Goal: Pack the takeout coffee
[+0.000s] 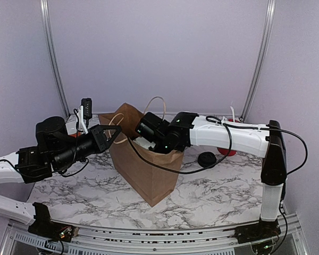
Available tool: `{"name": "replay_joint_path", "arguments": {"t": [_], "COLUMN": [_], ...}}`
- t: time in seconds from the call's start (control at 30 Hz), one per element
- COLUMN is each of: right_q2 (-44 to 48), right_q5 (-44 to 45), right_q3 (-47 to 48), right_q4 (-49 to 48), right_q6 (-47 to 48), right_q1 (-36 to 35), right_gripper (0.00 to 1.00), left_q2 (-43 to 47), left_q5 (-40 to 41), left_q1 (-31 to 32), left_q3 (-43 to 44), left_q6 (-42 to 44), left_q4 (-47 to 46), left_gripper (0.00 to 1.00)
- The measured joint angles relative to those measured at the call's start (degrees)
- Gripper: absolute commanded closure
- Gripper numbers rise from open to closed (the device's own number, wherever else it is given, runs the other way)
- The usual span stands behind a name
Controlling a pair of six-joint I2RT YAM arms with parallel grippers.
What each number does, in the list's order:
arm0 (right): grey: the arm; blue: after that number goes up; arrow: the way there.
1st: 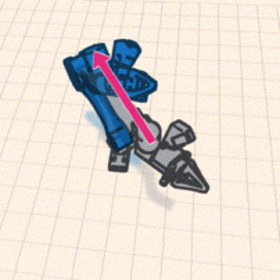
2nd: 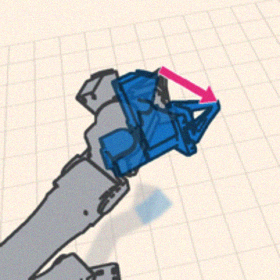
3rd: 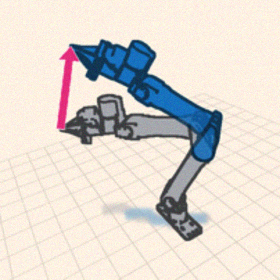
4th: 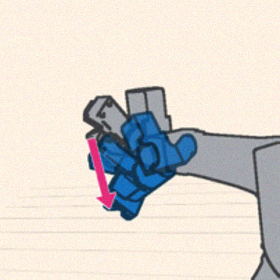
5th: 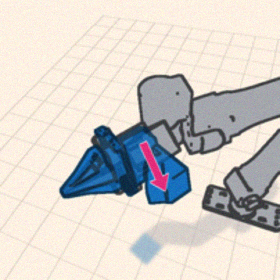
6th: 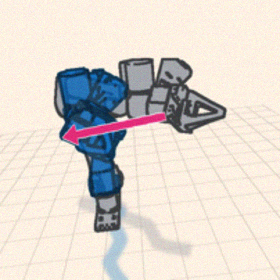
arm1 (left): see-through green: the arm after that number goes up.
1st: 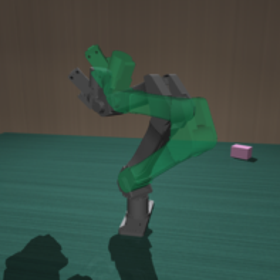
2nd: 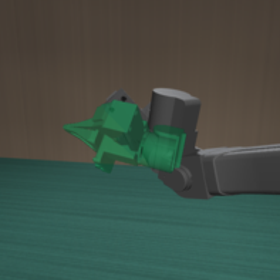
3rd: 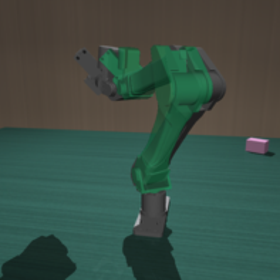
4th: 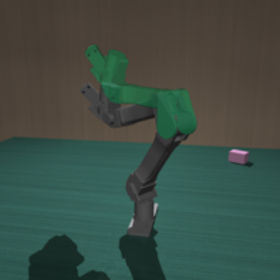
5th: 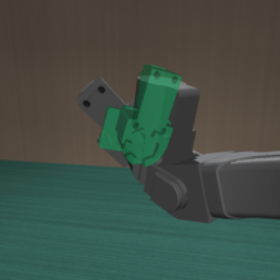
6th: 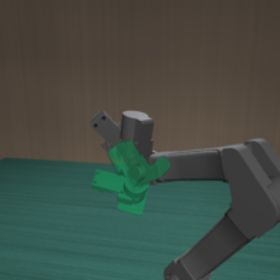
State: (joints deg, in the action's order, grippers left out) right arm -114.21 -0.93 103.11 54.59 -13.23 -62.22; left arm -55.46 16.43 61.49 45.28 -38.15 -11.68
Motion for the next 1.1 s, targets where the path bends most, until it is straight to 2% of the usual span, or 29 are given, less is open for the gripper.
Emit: {"name": "replay_joint_path", "arguments": {"t": [0.83, 0.97, 1.1], "right_q2": [-0.2, -0.5, -0.6], "right_q5": [0.5, 0.5, 0.6], "right_q3": [0.3, 1.0, 1.3], "right_q4": [0.2, 0.8, 1.1], "right_q6": [0.0, 0.0, 0.0], "right_q1": [-0.3, -0.3, -0.3], "right_gripper": [0.46, 0.43, 0.33], "left_q2": [0.0, 0.0, 0.0], "left_q5": [-0.5, -0.5, -0.5], "left_q1": [0.0, 0.0, 0.0], "left_q3": [0.0, 0.0, 0.0], "left_q6": [0.0, 0.0, 0.0], "left_q4": [0.0, 0.0, 0.0], "left_gripper": [1.00, 1.00, 1.00]}}
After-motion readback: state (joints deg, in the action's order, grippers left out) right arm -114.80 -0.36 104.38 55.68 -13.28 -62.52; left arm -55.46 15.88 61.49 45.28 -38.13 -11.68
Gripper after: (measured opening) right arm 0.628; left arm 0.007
